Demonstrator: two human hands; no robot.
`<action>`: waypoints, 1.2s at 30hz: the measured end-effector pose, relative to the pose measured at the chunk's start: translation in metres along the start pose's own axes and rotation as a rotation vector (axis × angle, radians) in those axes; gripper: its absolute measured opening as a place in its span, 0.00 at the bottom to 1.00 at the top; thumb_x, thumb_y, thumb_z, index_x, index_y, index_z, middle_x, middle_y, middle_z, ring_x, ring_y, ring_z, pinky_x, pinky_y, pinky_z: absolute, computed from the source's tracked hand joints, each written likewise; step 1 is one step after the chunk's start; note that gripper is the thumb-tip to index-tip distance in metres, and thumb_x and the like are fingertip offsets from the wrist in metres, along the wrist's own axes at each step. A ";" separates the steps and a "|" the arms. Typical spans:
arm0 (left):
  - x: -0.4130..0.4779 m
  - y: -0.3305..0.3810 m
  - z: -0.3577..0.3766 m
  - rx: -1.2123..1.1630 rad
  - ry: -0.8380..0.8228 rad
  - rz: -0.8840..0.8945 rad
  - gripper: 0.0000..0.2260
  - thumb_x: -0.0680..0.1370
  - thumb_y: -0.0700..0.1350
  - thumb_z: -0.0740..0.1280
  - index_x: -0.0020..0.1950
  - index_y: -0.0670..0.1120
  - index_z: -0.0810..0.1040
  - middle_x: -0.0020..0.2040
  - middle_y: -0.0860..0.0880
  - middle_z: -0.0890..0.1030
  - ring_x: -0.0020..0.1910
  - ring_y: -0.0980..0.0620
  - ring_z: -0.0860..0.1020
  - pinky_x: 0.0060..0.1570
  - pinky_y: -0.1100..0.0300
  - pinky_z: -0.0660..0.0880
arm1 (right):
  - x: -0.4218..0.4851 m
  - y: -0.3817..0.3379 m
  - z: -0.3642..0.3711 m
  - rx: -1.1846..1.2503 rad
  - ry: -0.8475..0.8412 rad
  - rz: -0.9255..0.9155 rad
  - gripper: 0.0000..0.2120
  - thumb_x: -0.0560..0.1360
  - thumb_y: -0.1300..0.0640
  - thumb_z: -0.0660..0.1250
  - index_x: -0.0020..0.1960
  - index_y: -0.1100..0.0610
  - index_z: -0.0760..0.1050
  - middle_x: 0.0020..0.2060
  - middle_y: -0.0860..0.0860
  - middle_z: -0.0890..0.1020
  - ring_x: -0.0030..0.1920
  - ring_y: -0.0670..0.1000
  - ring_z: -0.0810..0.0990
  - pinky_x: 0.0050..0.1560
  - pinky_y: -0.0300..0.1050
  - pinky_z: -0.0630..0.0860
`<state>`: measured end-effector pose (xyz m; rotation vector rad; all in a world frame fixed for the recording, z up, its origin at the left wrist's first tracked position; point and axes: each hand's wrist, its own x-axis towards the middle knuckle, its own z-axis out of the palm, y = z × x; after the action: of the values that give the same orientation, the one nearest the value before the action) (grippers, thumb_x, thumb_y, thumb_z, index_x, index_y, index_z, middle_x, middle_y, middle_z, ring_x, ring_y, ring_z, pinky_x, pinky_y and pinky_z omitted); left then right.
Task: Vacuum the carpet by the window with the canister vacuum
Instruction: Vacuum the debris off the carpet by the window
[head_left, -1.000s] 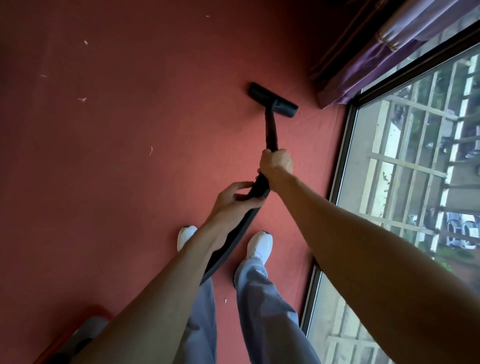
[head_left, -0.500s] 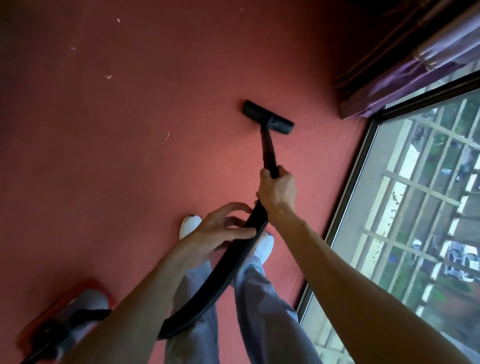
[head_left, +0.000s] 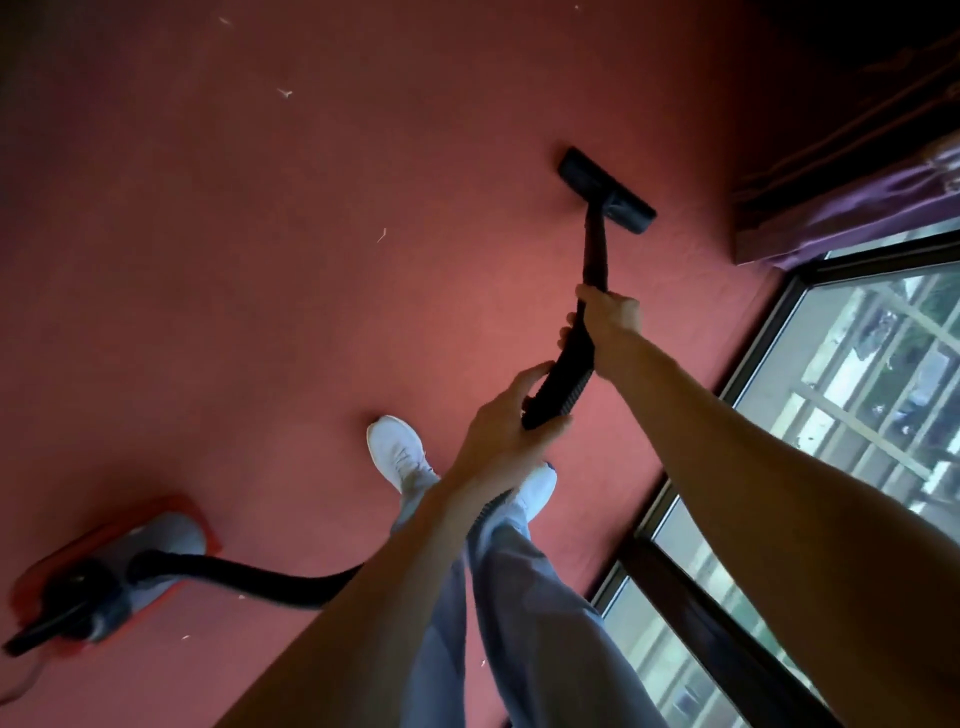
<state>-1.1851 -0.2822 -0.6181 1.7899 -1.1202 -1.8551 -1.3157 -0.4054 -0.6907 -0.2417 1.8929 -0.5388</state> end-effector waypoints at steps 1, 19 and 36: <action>-0.002 -0.001 -0.006 -0.077 0.038 0.009 0.24 0.76 0.49 0.72 0.70 0.62 0.72 0.42 0.53 0.81 0.40 0.51 0.81 0.48 0.53 0.79 | -0.004 -0.004 0.003 -0.008 0.006 -0.023 0.11 0.76 0.60 0.67 0.54 0.66 0.77 0.31 0.56 0.75 0.21 0.53 0.73 0.26 0.44 0.75; -0.092 -0.056 -0.048 -0.139 0.177 -0.147 0.11 0.77 0.59 0.59 0.57 0.68 0.75 0.32 0.58 0.79 0.37 0.50 0.80 0.52 0.42 0.79 | -0.095 0.058 0.086 -0.788 0.010 -0.236 0.20 0.73 0.57 0.63 0.64 0.62 0.75 0.56 0.60 0.82 0.54 0.61 0.83 0.55 0.53 0.81; -0.169 -0.079 0.011 -0.219 0.459 -0.075 0.14 0.76 0.58 0.70 0.61 0.69 0.75 0.39 0.62 0.81 0.42 0.63 0.80 0.52 0.61 0.78 | -0.163 0.098 0.054 -1.024 -0.218 -0.412 0.26 0.69 0.55 0.62 0.67 0.50 0.75 0.54 0.56 0.82 0.54 0.60 0.81 0.54 0.50 0.79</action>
<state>-1.1470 -0.1086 -0.5595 2.0036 -0.6636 -1.4270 -1.1958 -0.2655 -0.6183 -1.3133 1.7530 0.2444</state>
